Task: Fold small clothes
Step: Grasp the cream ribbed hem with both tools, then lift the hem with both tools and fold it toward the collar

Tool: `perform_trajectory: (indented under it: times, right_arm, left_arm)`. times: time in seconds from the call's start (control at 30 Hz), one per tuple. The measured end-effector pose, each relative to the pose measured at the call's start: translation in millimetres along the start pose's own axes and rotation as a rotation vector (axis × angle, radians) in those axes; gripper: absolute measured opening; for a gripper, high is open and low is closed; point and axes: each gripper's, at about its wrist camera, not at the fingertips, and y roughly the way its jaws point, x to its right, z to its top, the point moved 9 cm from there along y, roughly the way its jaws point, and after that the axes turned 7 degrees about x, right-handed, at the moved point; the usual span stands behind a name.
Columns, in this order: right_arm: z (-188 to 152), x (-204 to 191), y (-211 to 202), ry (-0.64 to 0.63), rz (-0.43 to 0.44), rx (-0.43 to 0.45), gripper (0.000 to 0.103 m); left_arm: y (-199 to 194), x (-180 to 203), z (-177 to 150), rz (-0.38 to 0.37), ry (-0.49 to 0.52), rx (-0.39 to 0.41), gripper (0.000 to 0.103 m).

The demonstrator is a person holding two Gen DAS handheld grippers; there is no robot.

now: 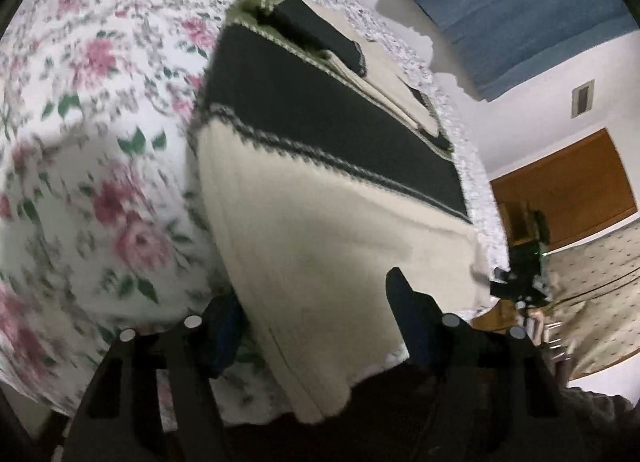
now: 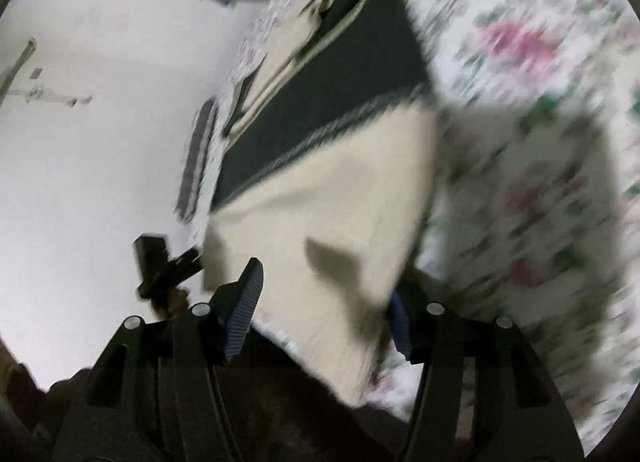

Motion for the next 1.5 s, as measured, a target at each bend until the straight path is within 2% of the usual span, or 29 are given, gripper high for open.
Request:
perform_trajectory:
  times: [0.03,0.1,0.13,0.17,0.27,0.37,0.43,0.47,0.53,0.6,0.7,0.8,0.87,0.93,1.0,1.1,1.17,1.27,1.4,1.5]
  right_arm:
    - [-4.2,-3.3,3.2,-0.018,0.0,-0.013,0.058]
    - [-9.1,-7.6,7.0,-0.033,0.002,-0.025,0.058]
    - [-11.0,-9.1,8.3,-0.034,0.002,-0.027,0.057]
    - [-12.1,-9.6,8.8,-0.037,-0.002,-0.029,0.055]
    - [-20.7,-7.8,9.6,-0.046,-0.027,-0.045,0.043]
    - [-26.8,-3.4,9.4,-0.042,-0.058,-0.053,0.028]
    - [-28.2,0.0,8.9,-0.043,-0.079,-0.046,0.013]
    - [-28.1,0.4,8.5,-0.043,-0.084,-0.041,0.01]
    - [-25.0,-2.9,6.5,-0.041,-0.077,-0.019,0.007]
    - [-19.3,-9.8,1.0,-0.053,-0.056,0.009,0.007]
    - [0.4,-31.9,-6.6,-0.08,0.004,0.065,0.007]
    - [25.2,-58.9,-14.4,-0.127,0.056,0.111,0.007]
    - [46.6,-76.0,-17.6,-0.153,0.094,0.138,0.007]
    - [79.7,-91.0,-17.8,-0.191,0.111,0.166,0.007]
    - [116.5,-98.9,-13.8,-0.205,0.129,0.187,0.007]
    - [175.9,-97.5,6.2,-0.186,0.155,0.194,0.007]
    - [209.0,-84.0,17.0,-0.157,0.15,0.192,0.007]
    - [249.7,-56.8,42.9,-0.087,0.131,0.187,0.007]
    - [287.3,-9.6,80.9,0.016,0.071,0.157,0.007]
    - [296.8,13.3,99.0,0.048,0.048,0.138,0.007]
  left_arm:
    - [0.8,1.5,-1.4,-0.01,-0.006,0.0,0.065]
    - [4.4,3.8,-3.6,-0.029,-0.033,-0.003,0.056]
    - [8.8,4.0,-6.9,-0.032,-0.046,-0.018,0.045]
    - [8.3,3.3,-8.9,-0.02,-0.043,-0.016,0.039]
    - [8.3,5.0,-12.4,0.053,0.03,-0.019,0.028]
    - [9.8,11.4,-19.4,0.11,0.138,-0.029,0.027]
    - [12.6,14.7,-20.7,0.136,0.187,-0.028,0.026]
    - [14.5,15.9,-20.1,0.146,0.205,-0.028,0.024]
    - [17.1,16.2,-17.8,0.131,0.199,-0.04,0.015]
    - [14.8,17.3,-11.1,0.096,0.175,-0.029,0.014]
    - [2.7,27.0,16.1,0.0,0.127,0.028,0.011]
    - [-10.1,38.9,51.7,-0.071,0.103,0.094,0.01]
    - [-13.9,48.8,87.0,-0.118,0.088,0.147,0.01]
    - [-13.2,54.9,118.0,-0.152,0.071,0.182,0.01]
    - [-3.3,55.8,156.1,-0.146,0.077,0.226,0.01]
    - [20.4,47.2,208.3,-0.146,0.073,0.249,0.01]
    - [47.1,31.2,242.2,-0.12,0.056,0.247,0.01]
    - [88.0,5.0,272.3,-0.092,0.011,0.211,0.01]
    - [123.0,-20.0,284.5,-0.059,-0.023,0.142,0.01]
    - [133.2,-23.7,286.6,-0.056,-0.018,0.107,0.011]
